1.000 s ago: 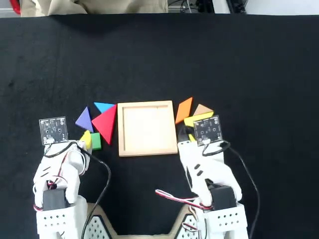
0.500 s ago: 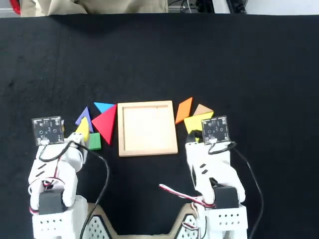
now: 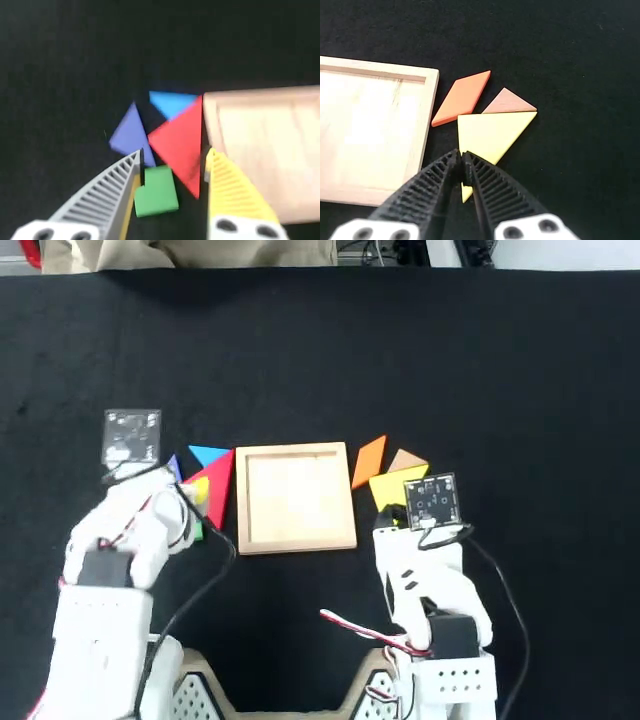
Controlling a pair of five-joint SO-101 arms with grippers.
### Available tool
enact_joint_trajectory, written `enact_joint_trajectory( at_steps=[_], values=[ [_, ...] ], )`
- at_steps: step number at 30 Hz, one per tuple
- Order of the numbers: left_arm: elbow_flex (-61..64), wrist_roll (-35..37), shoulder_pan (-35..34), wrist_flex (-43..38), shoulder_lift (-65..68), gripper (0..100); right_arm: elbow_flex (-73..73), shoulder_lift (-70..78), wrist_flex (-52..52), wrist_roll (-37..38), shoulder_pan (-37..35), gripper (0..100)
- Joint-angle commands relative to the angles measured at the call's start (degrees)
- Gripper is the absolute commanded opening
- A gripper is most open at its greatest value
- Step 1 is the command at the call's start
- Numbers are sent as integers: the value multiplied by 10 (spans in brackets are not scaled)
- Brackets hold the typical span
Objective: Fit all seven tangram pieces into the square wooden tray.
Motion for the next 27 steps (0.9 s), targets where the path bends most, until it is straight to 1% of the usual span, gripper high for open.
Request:
enact_joint_trajectory(
  at_steps=[1,5,13,16,19,23,27],
  values=[
    [-21,4,1,-56,91,210,-5,-36,2,8,14,15],
    [19,4,-11,-111,94,209,-28,-34,19,59,15,15],
    [73,4,-12,-177,94,209,-95,-32,78,46,11,15],
    [77,4,-12,-178,94,209,-127,-31,108,47,-12,14],
    [77,4,-12,-179,98,209,-146,-30,128,47,-51,13],
    [78,4,-12,-179,98,209,-143,-30,121,50,-55,15],
    [79,4,-12,-179,99,209,-148,-30,115,76,-55,15]
  ],
)
